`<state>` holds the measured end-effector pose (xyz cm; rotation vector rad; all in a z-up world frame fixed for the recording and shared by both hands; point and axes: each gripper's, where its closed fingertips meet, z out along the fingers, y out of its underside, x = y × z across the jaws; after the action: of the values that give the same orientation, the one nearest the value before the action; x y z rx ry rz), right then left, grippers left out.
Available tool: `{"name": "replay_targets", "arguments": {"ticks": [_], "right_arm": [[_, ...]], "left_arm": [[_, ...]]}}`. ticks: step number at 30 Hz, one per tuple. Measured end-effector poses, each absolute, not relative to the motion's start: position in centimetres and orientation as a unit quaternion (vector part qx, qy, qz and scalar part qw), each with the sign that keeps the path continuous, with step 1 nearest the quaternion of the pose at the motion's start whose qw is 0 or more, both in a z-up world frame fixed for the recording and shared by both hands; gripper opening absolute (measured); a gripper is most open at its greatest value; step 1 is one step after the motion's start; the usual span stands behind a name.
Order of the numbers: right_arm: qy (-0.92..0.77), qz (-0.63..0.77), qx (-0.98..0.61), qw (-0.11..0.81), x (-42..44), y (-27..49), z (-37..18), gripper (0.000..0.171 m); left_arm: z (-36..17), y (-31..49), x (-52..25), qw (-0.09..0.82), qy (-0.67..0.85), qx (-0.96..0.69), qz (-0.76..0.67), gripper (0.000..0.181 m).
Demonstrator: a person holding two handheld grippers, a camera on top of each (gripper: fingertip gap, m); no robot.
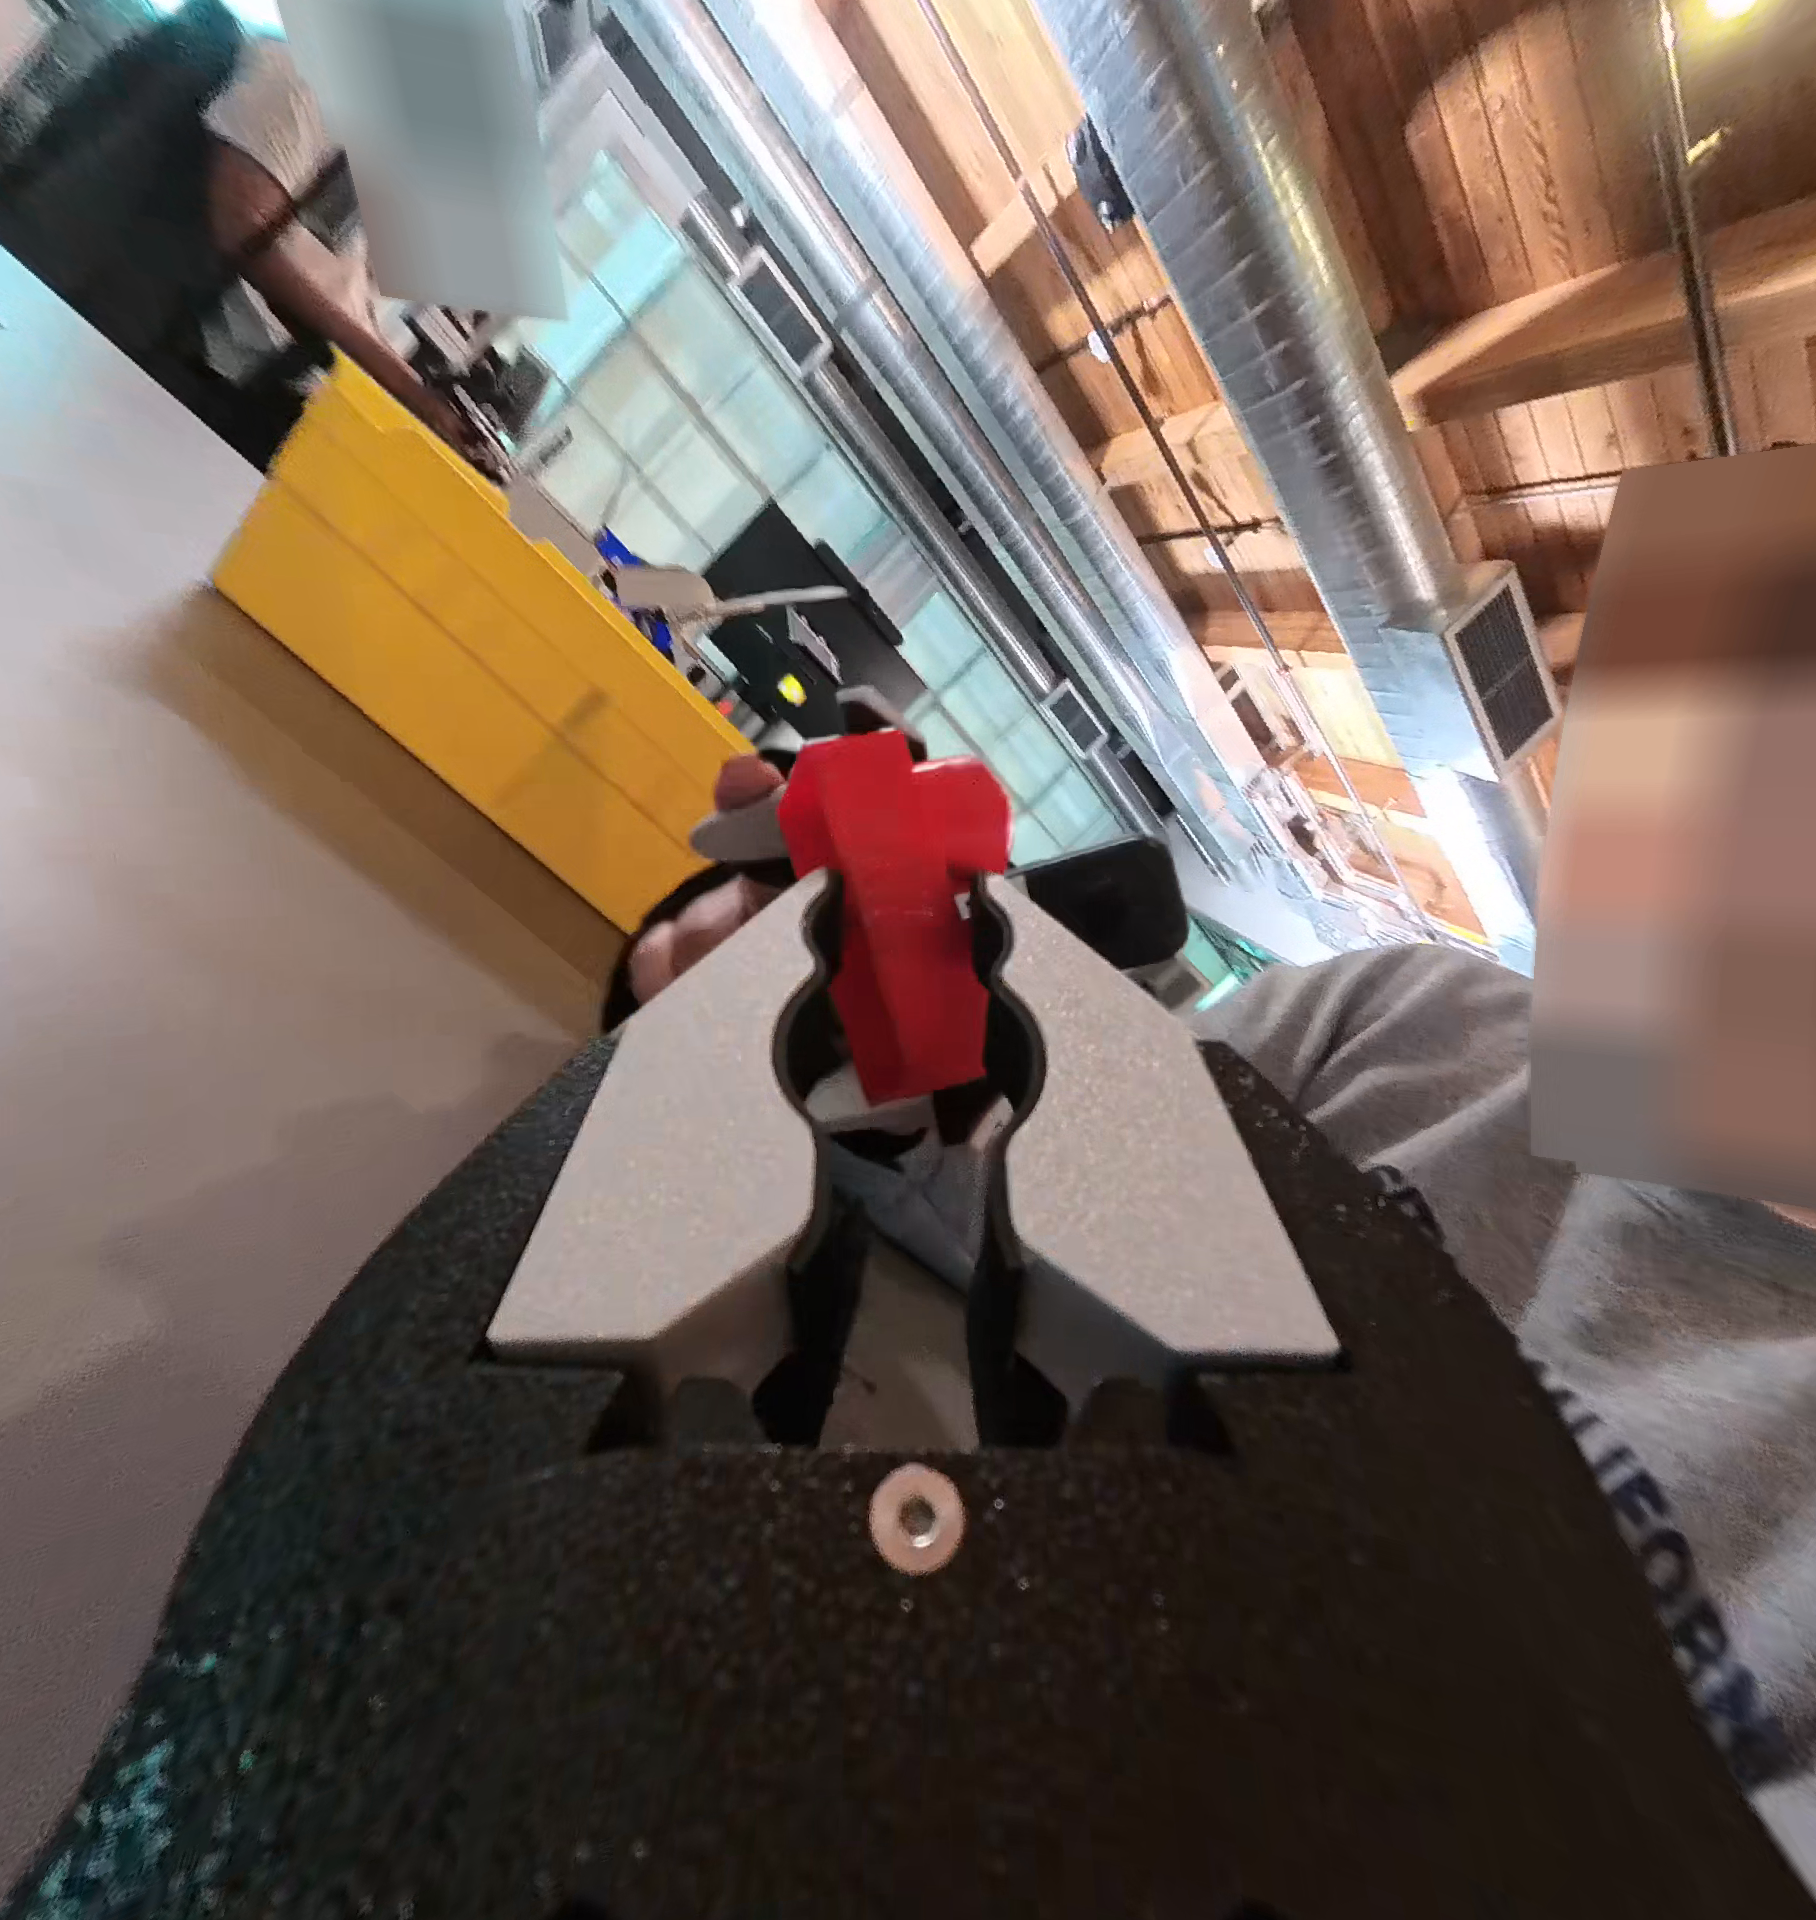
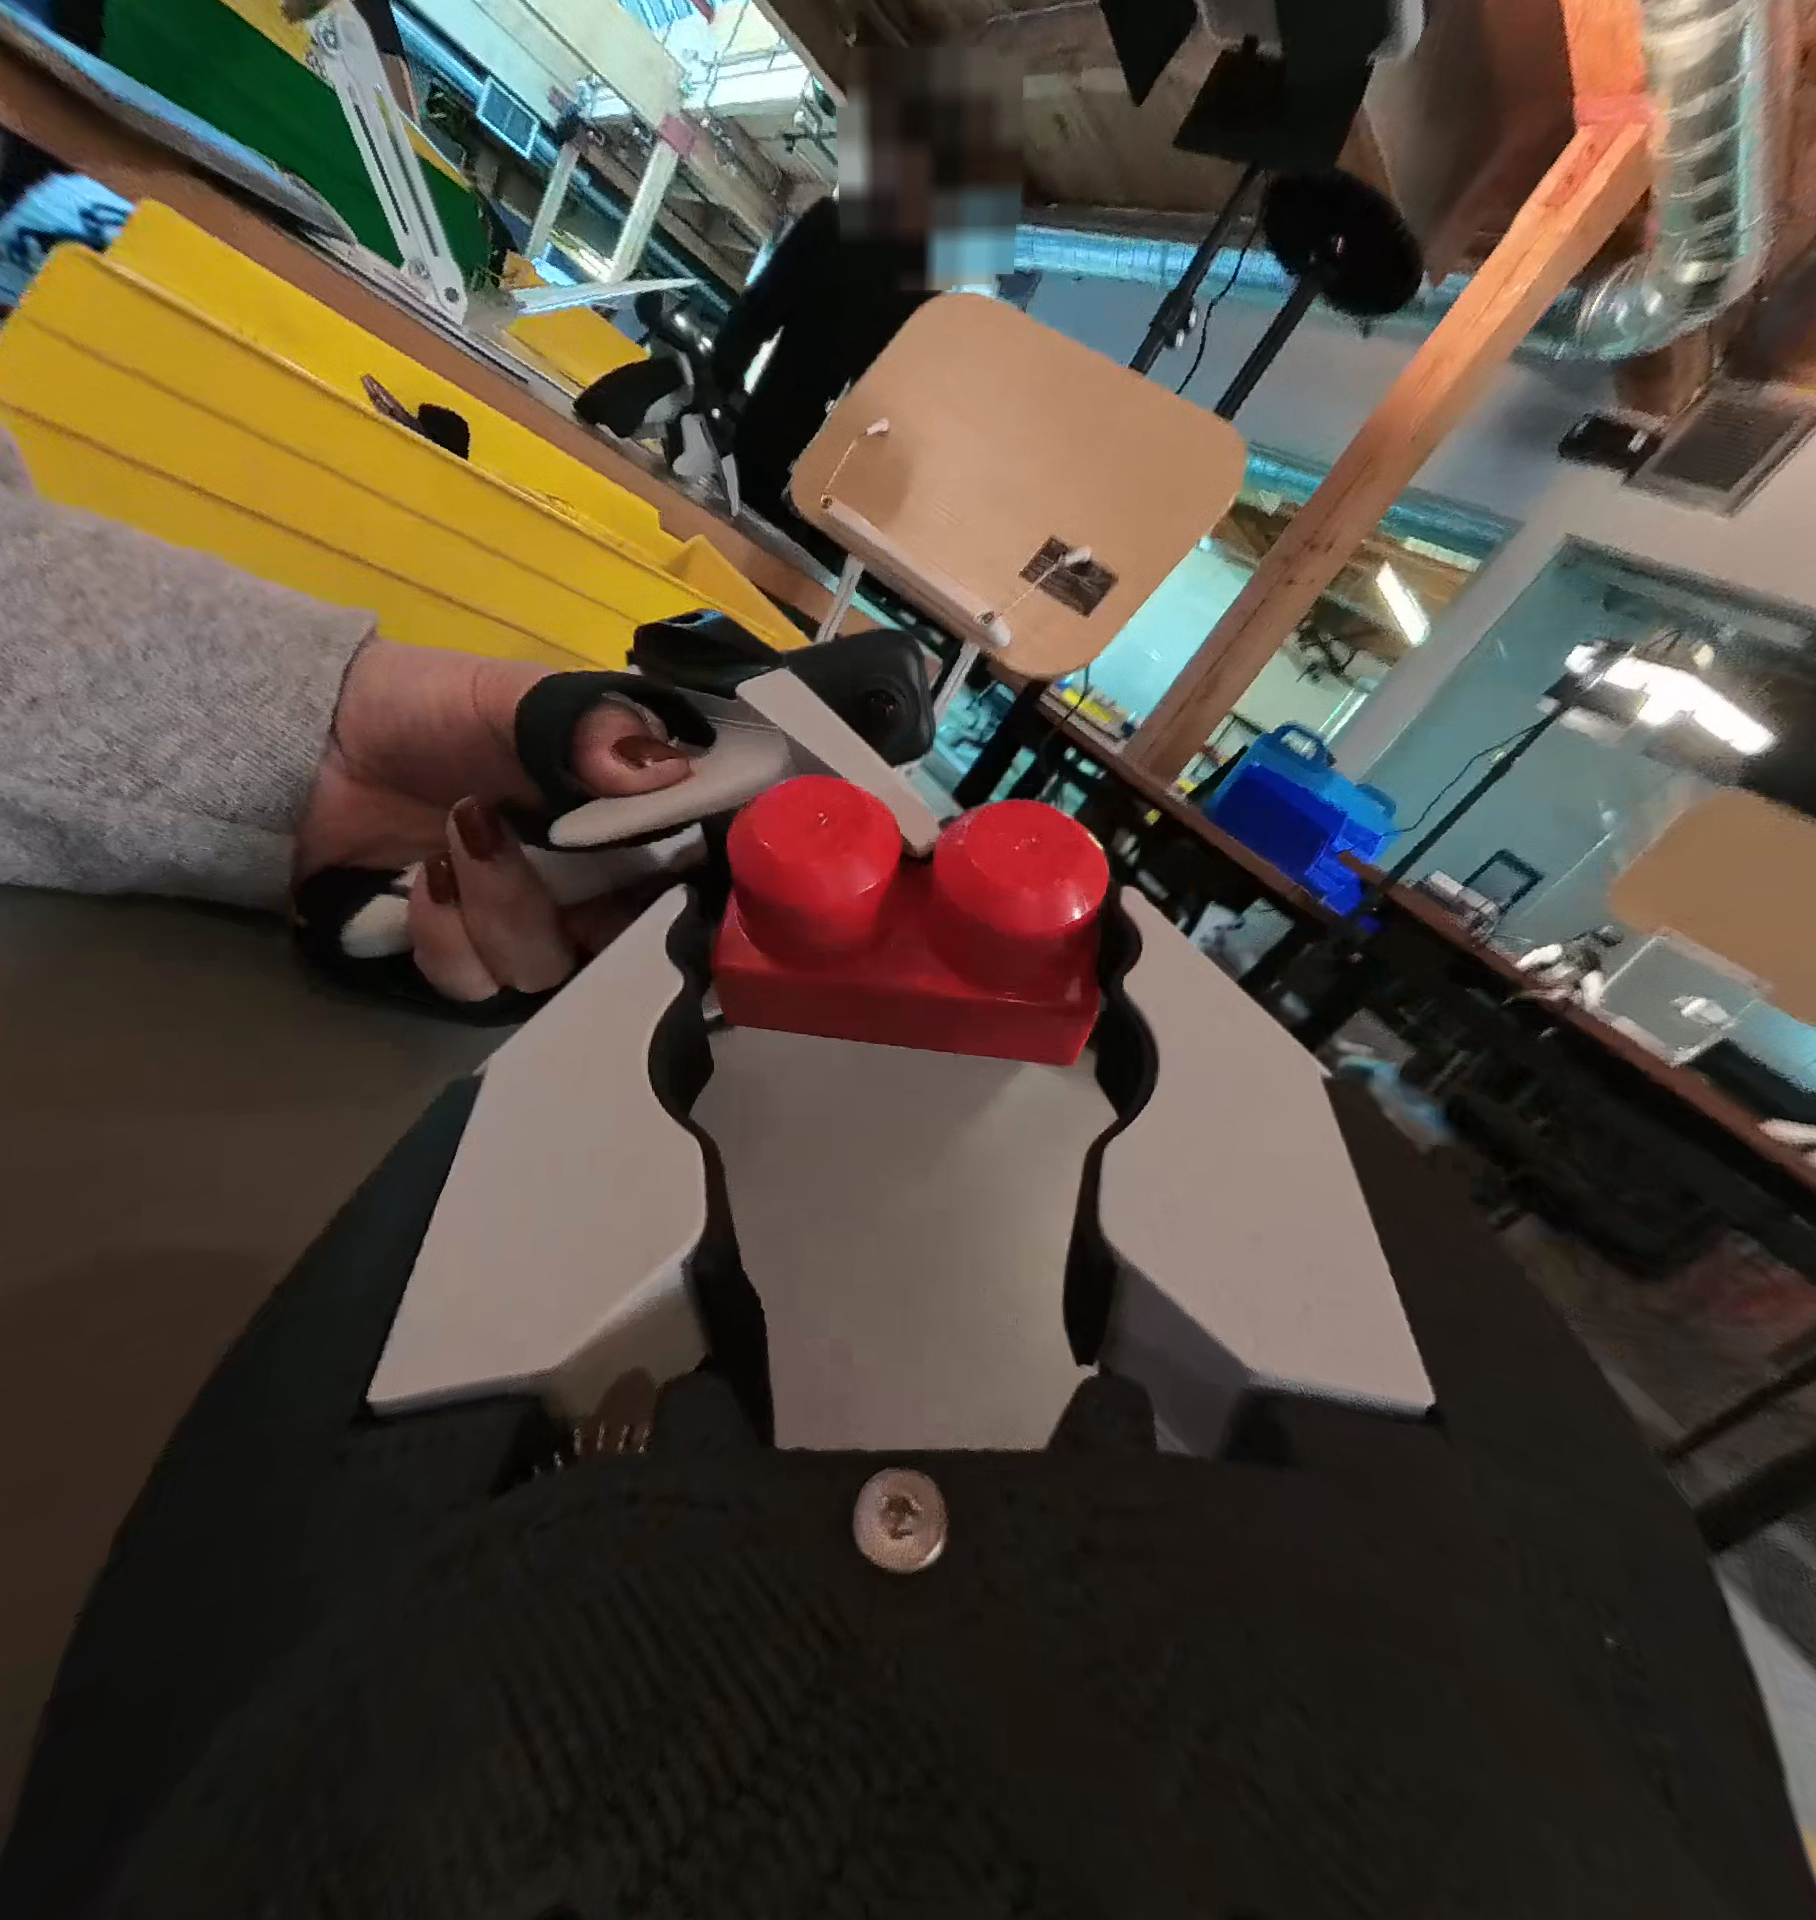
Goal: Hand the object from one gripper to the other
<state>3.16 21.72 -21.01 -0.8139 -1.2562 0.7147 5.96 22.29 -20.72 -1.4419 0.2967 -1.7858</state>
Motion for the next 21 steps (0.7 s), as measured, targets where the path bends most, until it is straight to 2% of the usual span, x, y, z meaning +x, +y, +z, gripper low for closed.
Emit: {"name": "replay_targets", "arguments": {"ticks": [1,3,4,5,7,9,11,13,16,21], "right_arm": [[-0.549,0.335,-0.380,0.665,3.2,22.1,-20.9,0.075],[-0.510,0.378,-0.425,0.645,3.7,23.4,-20.6,0.074],[-0.491,0.402,-0.451,0.628,4.0,24.2,-20.5,0.074],[-0.474,0.430,-0.476,0.603,4.2,24.7,-20.6,0.074],[-0.443,0.475,-0.528,0.548,4.6,25.9,-21.3,0.075],[-0.427,0.471,-0.576,0.514,4.9,27.3,-22.6,0.074],[-0.422,0.448,-0.612,0.496,5.2,28.4,-23.8,0.074],[-0.410,0.456,-0.628,0.478,5.1,28.6,-24.2,0.074],[-0.385,0.496,-0.630,0.456,4.8,28.1,-23.8,0.074],[-0.338,0.590,-0.612,0.403,4.2,26.7,-22.6,0.074]], "left_arm": [[-20.3,22.7,5.5,0.424,0.110,-0.562,-0.701,0.021],[-19.1,23.4,4.1,0.486,0.100,-0.536,-0.683,0.055],[-18.7,23.8,3.2,0.527,0.098,-0.538,-0.651,0.066],[-18.7,24.1,2.6,0.573,0.113,-0.552,-0.594,0.077],[-19.5,24.6,2.0,0.653,0.175,-0.602,-0.425,0.087],[-20.3,25.0,1.8,0.695,0.247,-0.637,-0.226,0.101],[-21.4,25.3,2.2,0.688,0.315,-0.651,-0.059,0.097],[-23.0,25.7,3.4,0.661,0.364,-0.656,0.023,0.087],[-25.0,26.4,5.4,0.629,0.383,-0.676,0.027,0.079],[-24.4,27.0,6.0,0.649,0.352,-0.673,0.034,0.063]]}}
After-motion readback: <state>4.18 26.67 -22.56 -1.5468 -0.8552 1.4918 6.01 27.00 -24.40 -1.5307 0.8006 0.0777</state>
